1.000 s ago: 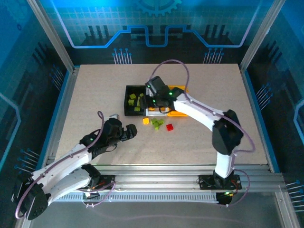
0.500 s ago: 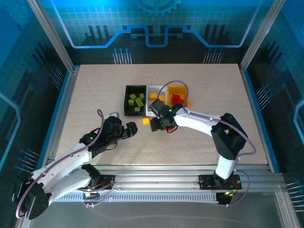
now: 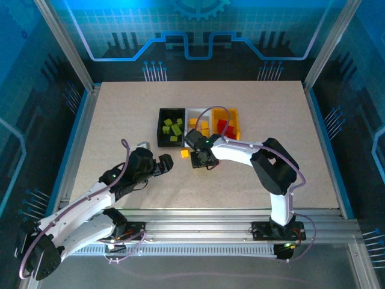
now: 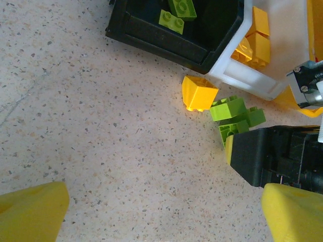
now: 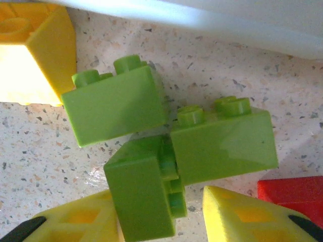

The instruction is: Sort the legos into containers by color

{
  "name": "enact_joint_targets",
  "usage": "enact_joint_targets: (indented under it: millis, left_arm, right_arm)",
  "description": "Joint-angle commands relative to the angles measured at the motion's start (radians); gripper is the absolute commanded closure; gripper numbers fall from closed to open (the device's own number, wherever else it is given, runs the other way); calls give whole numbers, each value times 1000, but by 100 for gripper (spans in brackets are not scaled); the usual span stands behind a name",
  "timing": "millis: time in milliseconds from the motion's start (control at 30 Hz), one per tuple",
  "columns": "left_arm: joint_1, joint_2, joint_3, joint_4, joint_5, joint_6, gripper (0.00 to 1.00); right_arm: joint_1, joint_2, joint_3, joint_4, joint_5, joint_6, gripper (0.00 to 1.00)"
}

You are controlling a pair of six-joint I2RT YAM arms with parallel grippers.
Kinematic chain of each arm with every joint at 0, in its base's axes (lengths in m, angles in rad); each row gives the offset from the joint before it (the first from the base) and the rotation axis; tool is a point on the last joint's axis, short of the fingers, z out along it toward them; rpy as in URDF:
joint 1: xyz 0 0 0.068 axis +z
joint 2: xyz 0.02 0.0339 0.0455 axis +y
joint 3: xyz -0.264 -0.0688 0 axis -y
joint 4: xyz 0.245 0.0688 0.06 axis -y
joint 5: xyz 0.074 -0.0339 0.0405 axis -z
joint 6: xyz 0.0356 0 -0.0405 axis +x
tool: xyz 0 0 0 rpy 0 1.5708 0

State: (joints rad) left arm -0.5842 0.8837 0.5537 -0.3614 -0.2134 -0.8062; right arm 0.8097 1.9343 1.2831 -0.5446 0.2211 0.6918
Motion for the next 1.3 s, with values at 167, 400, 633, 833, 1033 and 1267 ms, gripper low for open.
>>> enact_joint_targets:
  millis: [167, 400, 633, 833, 1033, 1267]
  left_arm:
    - [10, -13, -4, -11, -12, 3, 1]
    - [11, -15, -6, -13, -11, 3, 1]
    - [12, -15, -12, -9, -21, 3, 1]
    - [16, -18, -32, -6, -22, -7, 1]
    - [18, -33, -53, 2, -5, -29, 1]
    - [17, -36, -58, 2, 18, -39, 1]
  right_arm:
    - [0, 35, 44, 7, 49, -12, 54]
    - [7, 11, 26, 25, 31, -31, 69]
    - [29, -131, -48, 20, 20, -34, 75]
    - [29, -223, 10, 30, -107, -124, 75]
    - [14, -43, 266, -5, -154, -188, 74]
    - [-33, 236, 609, -59, -133, -187, 73]
